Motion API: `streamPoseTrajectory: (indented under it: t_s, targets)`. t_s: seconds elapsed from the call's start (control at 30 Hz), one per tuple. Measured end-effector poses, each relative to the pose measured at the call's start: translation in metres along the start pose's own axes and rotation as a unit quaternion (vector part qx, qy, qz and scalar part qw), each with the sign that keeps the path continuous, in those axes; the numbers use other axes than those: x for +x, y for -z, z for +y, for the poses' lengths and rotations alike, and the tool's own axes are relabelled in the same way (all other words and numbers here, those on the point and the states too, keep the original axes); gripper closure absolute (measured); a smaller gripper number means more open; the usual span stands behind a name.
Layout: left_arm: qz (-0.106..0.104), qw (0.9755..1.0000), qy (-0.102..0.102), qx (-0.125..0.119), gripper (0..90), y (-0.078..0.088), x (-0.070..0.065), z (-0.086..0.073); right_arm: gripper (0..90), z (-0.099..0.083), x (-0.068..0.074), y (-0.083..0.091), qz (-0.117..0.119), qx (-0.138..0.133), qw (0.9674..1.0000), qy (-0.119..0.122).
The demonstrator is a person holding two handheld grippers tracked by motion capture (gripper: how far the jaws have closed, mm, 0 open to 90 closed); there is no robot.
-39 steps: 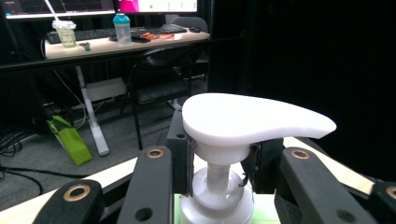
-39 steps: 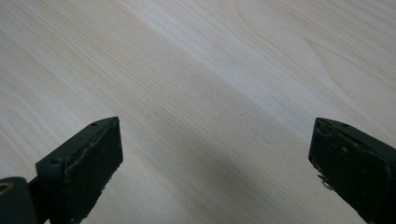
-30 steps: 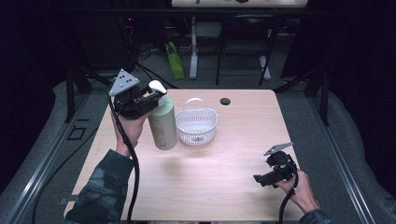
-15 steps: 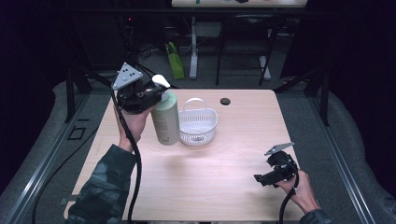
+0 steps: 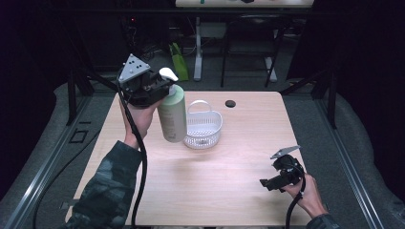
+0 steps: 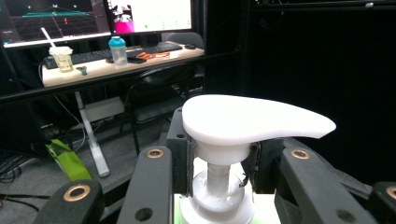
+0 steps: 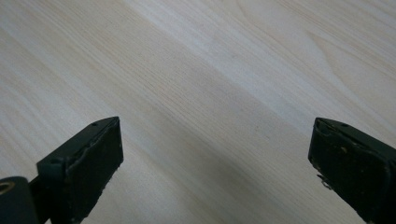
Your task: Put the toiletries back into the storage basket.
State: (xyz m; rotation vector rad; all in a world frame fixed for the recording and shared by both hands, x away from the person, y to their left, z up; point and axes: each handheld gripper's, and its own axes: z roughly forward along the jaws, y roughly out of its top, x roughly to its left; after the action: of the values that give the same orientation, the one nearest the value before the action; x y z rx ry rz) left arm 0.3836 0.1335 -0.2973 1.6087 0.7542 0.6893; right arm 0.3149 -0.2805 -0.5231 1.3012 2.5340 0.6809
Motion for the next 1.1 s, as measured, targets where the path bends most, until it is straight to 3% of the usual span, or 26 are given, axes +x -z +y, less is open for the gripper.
streamPoseTrajectory:
  t_s: [1.1]
  targets:
    - [-0.013, 0.9997, -0.019, -0.007, 67.2, -0.035, -0.010, 0.028, 2.9, 0.000, 0.000, -0.001, -0.001, 0.003, 1.0000, 0.003]
